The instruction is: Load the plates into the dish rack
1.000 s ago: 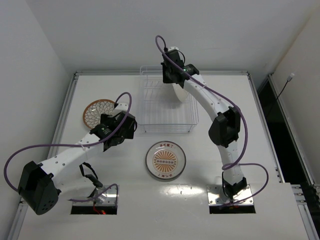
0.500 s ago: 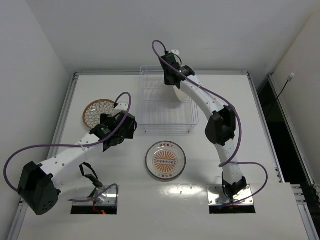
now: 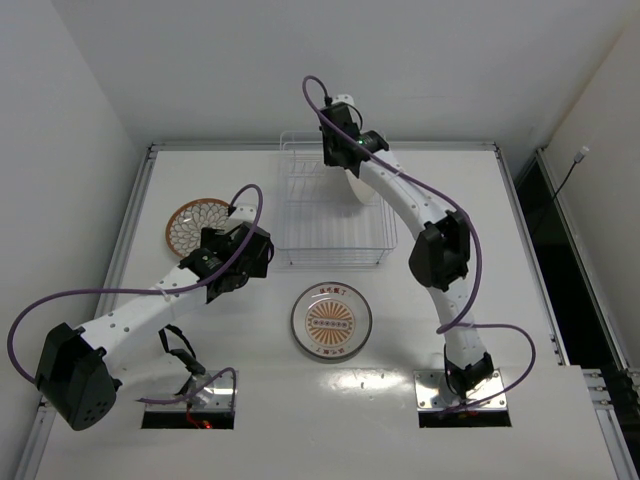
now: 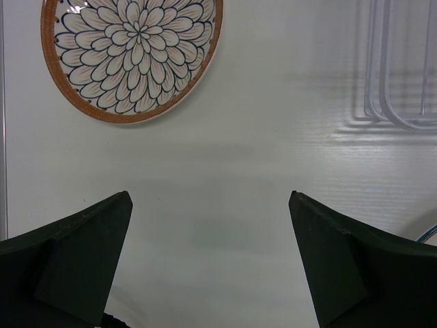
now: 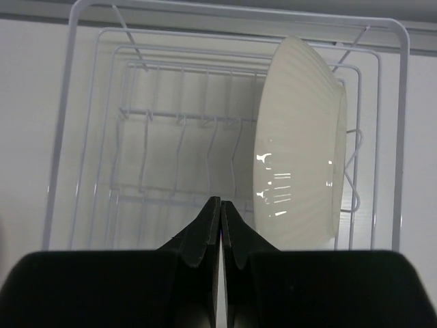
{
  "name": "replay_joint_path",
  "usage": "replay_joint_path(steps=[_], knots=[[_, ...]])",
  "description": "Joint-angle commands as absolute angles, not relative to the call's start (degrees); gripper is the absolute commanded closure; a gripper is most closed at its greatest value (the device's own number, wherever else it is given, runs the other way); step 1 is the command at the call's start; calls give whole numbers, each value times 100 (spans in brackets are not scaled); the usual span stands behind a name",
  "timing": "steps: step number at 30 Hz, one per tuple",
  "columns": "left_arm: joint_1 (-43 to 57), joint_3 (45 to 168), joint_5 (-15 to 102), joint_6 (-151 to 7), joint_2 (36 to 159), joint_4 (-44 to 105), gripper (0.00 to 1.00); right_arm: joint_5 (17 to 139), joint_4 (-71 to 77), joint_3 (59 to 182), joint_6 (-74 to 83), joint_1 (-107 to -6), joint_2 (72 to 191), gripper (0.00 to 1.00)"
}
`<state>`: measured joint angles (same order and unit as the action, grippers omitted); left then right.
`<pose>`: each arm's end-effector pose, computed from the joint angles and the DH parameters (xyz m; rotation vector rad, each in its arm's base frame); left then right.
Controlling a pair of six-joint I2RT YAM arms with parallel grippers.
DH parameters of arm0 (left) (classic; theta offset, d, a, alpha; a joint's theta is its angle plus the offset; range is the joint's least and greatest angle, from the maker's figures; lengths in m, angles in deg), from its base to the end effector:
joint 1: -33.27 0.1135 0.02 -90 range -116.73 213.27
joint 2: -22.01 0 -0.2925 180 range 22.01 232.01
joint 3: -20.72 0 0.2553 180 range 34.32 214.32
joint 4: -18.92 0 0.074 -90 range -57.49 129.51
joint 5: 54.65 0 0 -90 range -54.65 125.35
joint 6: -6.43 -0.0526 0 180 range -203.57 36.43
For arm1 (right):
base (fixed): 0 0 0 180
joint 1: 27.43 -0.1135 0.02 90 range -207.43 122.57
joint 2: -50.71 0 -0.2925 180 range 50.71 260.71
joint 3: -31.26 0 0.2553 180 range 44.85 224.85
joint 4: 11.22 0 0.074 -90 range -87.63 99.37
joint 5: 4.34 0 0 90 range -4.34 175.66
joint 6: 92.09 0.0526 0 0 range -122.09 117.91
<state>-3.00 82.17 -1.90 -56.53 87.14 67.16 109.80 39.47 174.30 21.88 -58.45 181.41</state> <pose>0.1988 -0.1064 0.2713 -0.0796 2.2574 0.2373 0.4874 0.2680 0.3141 0.0904 2.1717 0.0730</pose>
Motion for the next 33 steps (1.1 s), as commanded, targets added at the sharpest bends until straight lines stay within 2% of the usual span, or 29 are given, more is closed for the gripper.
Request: replay_joint_path(steps=[1, 12, 19, 33], knots=[[-241, 8389, -191, -5659, 8574, 6670, 0, 10939, 3673, 17783, 2156, -5889, 18237, 100], [-241, 8389, -191, -5659, 8521, 6670, 0, 11781, 3981, 17660, 2208, -5837, 18475, 100], [-241, 8389, -191, -5659, 8521, 6670, 0, 12396, 4034, 17545, 2208, -5722, 17975, 100], [-241, 8389, -191, -5659, 8521, 6670, 0, 12362, 4473, 17318, 2402, -5265, 17710, 99]])
